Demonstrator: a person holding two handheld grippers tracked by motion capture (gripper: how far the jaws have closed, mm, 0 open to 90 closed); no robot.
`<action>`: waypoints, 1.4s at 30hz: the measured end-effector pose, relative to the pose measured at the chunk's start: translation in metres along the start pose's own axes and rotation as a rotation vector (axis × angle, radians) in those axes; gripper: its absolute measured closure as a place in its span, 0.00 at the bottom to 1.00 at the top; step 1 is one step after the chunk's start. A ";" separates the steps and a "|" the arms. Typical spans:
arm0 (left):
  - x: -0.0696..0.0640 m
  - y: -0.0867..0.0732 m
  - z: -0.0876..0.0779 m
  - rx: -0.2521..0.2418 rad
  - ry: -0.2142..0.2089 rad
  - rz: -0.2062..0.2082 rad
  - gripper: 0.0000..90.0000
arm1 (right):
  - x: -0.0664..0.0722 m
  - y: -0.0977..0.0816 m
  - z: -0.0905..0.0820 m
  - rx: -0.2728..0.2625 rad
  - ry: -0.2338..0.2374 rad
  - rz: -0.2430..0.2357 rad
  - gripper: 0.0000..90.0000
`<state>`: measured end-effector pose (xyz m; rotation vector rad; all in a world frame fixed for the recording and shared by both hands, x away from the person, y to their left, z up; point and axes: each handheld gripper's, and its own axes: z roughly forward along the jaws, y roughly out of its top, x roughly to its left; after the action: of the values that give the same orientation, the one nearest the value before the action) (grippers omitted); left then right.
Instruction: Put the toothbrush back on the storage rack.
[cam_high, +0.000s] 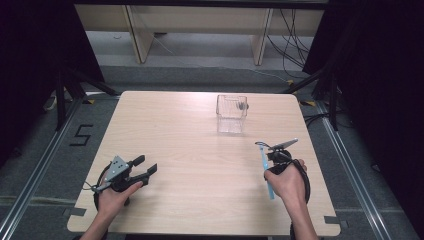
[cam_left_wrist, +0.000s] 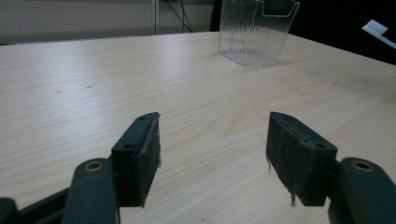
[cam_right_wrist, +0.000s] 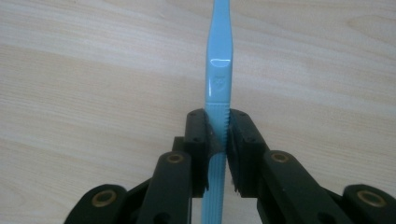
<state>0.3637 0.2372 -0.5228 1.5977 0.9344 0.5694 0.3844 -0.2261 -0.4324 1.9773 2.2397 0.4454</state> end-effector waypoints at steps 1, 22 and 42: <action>0.000 0.000 -0.001 0.016 0.000 0.006 0.38 | -0.001 0.000 0.000 -0.008 0.002 -0.011 0.88; 0.003 0.002 -0.001 -0.001 0.011 -0.005 0.39 | 0.003 0.007 -0.004 -0.114 0.023 -0.042 0.88; 0.003 0.001 -0.001 0.003 0.016 -0.011 0.39 | 0.006 0.015 -0.006 -0.258 0.040 -0.046 0.88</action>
<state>0.3647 0.2398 -0.5215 1.5920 0.9554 0.5740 0.3959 -0.2192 -0.4212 1.7992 2.1205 0.7328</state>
